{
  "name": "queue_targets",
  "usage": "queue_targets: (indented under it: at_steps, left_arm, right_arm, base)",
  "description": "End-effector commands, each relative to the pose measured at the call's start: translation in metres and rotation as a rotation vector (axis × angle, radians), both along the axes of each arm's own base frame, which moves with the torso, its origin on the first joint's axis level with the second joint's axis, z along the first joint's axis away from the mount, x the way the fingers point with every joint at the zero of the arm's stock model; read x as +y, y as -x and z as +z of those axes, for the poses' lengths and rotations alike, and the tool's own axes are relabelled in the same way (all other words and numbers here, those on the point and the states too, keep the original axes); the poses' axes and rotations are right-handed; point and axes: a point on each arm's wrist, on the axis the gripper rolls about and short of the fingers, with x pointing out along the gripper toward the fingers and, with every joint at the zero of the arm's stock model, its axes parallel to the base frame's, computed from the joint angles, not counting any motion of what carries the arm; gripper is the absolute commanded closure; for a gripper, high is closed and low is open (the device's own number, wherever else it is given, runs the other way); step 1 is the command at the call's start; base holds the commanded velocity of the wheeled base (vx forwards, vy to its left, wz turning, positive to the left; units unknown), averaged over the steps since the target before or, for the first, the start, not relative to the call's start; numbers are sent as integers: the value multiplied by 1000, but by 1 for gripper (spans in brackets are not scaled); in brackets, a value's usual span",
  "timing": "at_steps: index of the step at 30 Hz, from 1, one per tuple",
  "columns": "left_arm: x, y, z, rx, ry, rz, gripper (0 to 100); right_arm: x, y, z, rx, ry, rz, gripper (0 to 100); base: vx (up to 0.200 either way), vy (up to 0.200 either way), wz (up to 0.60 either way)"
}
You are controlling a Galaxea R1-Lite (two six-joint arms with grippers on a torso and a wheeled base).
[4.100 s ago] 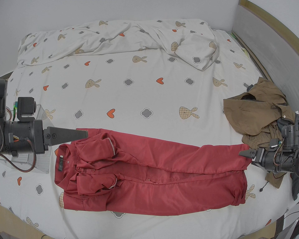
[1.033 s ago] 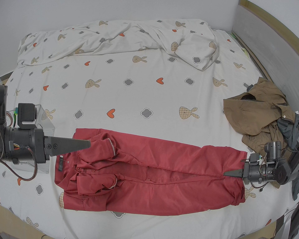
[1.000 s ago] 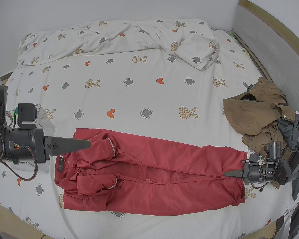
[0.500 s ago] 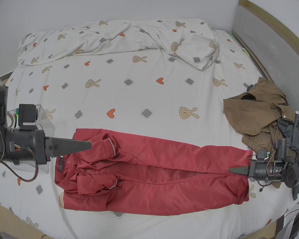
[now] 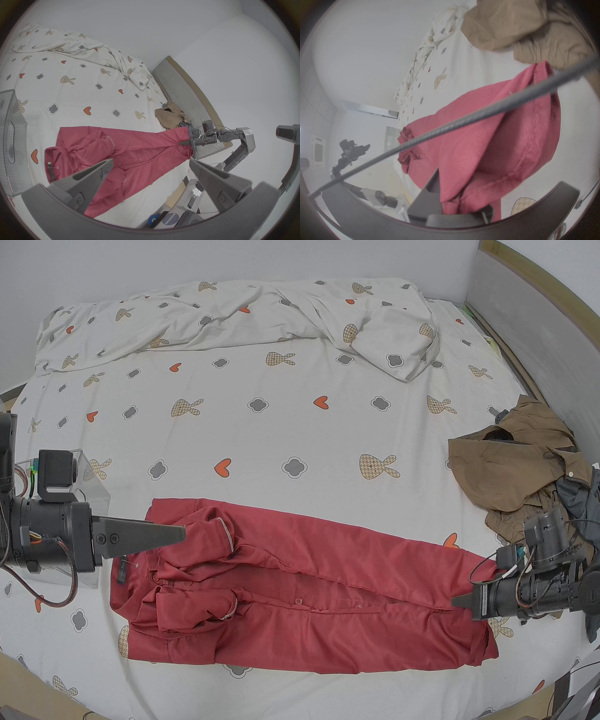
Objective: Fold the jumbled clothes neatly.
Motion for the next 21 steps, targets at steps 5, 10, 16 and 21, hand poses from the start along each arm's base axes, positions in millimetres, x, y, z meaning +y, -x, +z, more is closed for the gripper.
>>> queue_targets:
  at_steps: [5,10,16,21]
  left_arm:
    - [-2,0,-1,6,-2,-12,0]
    - [-2,0,-1,3,-1,-12,0]
    - [-2,0,-1,5,-1,-12,0]
    - [-3,-1,-2,9,-2,-13,0]
  right_arm:
    - [5,3,79,-136,286,-30,100]
    - [-8,5,73,-112,317,-62,100]
    - [-42,6,64,-77,393,-143,100]
    - [-67,14,61,-59,437,-214,100]
  base:
    - [0,0,0]
    - [0,0,0]
    - [0,0,0]
    - [0,0,0]
